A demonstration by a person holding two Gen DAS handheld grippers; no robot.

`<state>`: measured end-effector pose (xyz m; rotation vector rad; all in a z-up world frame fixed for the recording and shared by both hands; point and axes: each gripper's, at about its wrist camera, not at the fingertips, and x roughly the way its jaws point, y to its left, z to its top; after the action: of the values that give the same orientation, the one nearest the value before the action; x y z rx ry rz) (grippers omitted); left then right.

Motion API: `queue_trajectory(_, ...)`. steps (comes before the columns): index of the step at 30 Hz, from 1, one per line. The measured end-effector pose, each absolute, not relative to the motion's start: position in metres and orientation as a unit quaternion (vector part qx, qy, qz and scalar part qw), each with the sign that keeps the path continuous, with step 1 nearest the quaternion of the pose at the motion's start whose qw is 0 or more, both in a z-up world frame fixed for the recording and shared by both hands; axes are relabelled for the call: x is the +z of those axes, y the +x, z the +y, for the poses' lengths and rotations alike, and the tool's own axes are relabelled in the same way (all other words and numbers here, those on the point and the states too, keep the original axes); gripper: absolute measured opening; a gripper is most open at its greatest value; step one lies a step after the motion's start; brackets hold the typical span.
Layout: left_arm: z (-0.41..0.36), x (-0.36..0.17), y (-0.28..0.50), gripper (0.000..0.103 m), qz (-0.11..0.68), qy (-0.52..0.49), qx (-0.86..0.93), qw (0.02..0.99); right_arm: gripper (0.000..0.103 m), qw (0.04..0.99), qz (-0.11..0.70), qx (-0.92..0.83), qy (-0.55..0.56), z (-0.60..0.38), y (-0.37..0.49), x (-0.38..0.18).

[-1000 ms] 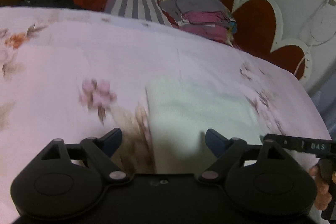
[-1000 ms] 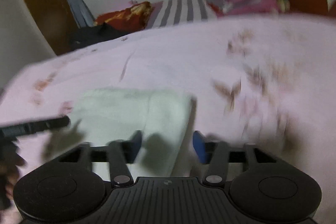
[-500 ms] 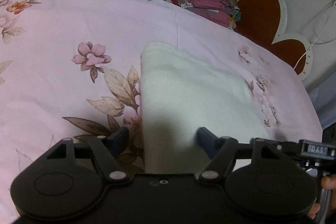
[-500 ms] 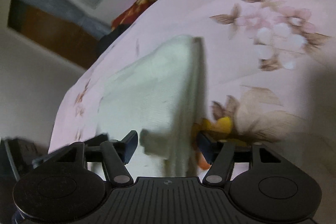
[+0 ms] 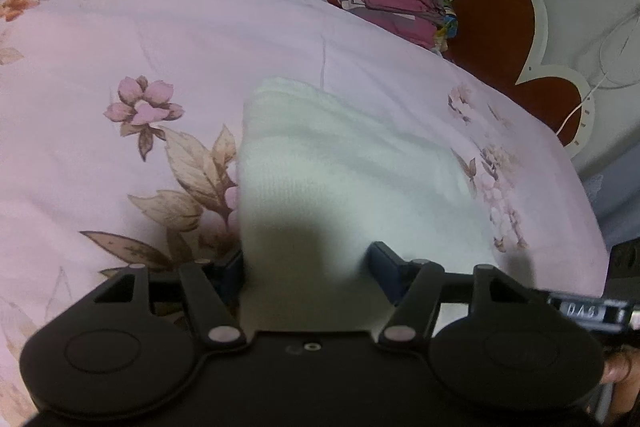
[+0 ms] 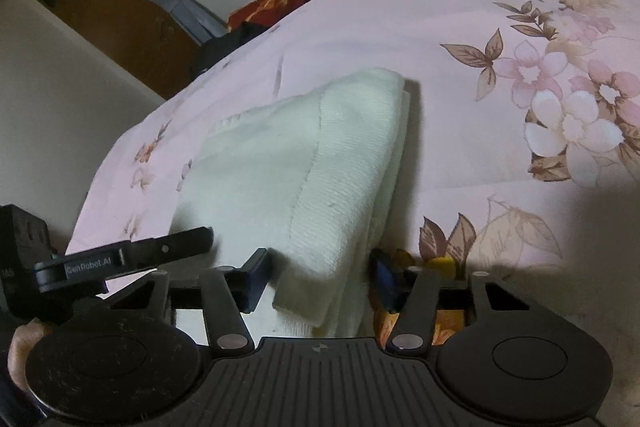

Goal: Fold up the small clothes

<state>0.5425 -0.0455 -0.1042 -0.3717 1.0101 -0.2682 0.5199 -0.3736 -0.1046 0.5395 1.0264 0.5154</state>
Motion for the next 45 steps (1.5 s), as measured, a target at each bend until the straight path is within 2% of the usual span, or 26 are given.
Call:
queue_trajectory(6, -0.047, -0.104, 0.542, 0.063, 0.477, -0.162, -0.134, 0.853, 0.05, 0.81, 0.479, 0.242, 0.237, -0.371, 0.519, -0.105)
queue_trajectory(9, -0.038, -0.102, 0.539, 0.075, 0.48, -0.148, -0.136, 0.854, 0.05, 0.818, 0.468, 0.226, 0.245, -0.375, 0.518, -0.104)
queue_trajectory(12, -0.036, -0.107, 0.543, 0.073, 0.484, -0.155, -0.15, 0.848, 0.056, 0.813, 0.477, 0.219, 0.254, -0.375, 0.519, -0.109)
queue_trajectory(14, -0.043, -0.105, 0.547, 0.049, 0.482, -0.154, -0.168, 0.846, 0.055, 0.817, 0.478, 0.215, 0.24, -0.364, 0.522, -0.107)
queue_trajectory(15, -0.045, -0.103, 0.547, 0.047, 0.481, -0.148, -0.164, 0.849, 0.04, 0.818, 0.48, 0.211, 0.237, -0.358, 0.523, -0.105)
queue_trajectory(17, -0.05, -0.096, 0.545, 0.031, 0.47, -0.122, -0.163, 0.859, 0.033, 0.825, 0.478, 0.202, 0.223, -0.344, 0.523, -0.1)
queue_trajectory(18, -0.05, -0.091, 0.544, 0.027, 0.465, -0.117, -0.165, 0.862, 0.029, 0.833, 0.474, 0.196, 0.206, -0.339, 0.52, -0.096)
queue_trajectory(22, -0.046, -0.076, 0.538, 0.026, 0.454, -0.106, -0.181, 0.866, 0.026, 0.865, 0.448, 0.173, 0.143, -0.315, 0.504, -0.074)
queue_trajectory(28, -0.02, -0.051, 0.527, 0.026, 0.441, -0.102, -0.189, 0.872, 0.026, 0.878, 0.422, 0.173, 0.146, -0.29, 0.484, -0.045)
queue_trajectory(36, 0.052, -0.017, 0.504, 0.026, 0.428, -0.066, -0.168, 0.886, 0.026, 0.881, 0.4, 0.2, 0.154, -0.218, 0.471, -0.013)
queue_trajectory(45, 0.147, -0.017, 0.48, 0.026, 0.44, -0.058, -0.138, 0.886, 0.026, 0.867, 0.405, 0.241, 0.161, -0.114, 0.459, -0.015)
